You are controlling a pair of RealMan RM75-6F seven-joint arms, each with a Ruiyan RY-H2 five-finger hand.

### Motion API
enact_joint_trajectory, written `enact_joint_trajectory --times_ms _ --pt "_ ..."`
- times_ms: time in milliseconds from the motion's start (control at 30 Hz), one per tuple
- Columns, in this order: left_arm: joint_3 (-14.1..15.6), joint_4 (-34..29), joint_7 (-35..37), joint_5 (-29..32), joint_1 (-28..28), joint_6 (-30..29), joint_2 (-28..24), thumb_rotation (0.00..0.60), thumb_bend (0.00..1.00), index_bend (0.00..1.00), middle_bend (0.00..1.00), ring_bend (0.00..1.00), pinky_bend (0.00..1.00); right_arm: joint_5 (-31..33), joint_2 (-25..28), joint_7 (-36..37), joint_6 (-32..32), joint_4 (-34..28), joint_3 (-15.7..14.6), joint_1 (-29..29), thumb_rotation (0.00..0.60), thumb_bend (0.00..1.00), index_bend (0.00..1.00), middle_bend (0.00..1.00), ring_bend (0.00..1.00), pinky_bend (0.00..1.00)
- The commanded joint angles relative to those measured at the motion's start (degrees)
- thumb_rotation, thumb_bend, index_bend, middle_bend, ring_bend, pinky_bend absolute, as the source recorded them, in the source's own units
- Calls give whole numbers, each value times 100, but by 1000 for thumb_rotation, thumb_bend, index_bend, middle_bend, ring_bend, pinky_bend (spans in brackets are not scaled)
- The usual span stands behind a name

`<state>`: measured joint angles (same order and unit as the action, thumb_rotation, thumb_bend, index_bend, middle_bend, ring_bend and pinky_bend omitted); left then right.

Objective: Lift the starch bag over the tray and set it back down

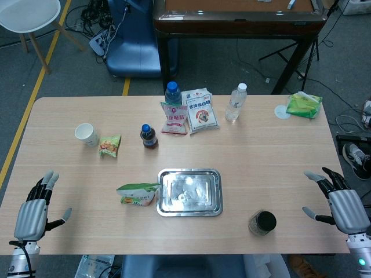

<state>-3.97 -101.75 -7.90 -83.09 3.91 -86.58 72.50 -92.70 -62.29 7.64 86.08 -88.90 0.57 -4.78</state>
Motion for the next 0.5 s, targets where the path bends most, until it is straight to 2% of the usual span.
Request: enact_joint_trajectory --times_ms 33,333,500 --pt "-5 10 10 10 7 9 2 600 246 48 0 22 86 -4 -1 -8 7 -7 4 -2 600 136 193 290 99 127" --pt "-15 52 49 -6 59 59 -4 600 246 48 0 22 86 -36 51 -45 99 -65 30 10 600 136 193 290 99 127" --pt "-40 165 225 -55 213 277 -57 600 246 48 0 22 86 -18 184 -95 237 -154 111 33 600 136 193 290 99 127"
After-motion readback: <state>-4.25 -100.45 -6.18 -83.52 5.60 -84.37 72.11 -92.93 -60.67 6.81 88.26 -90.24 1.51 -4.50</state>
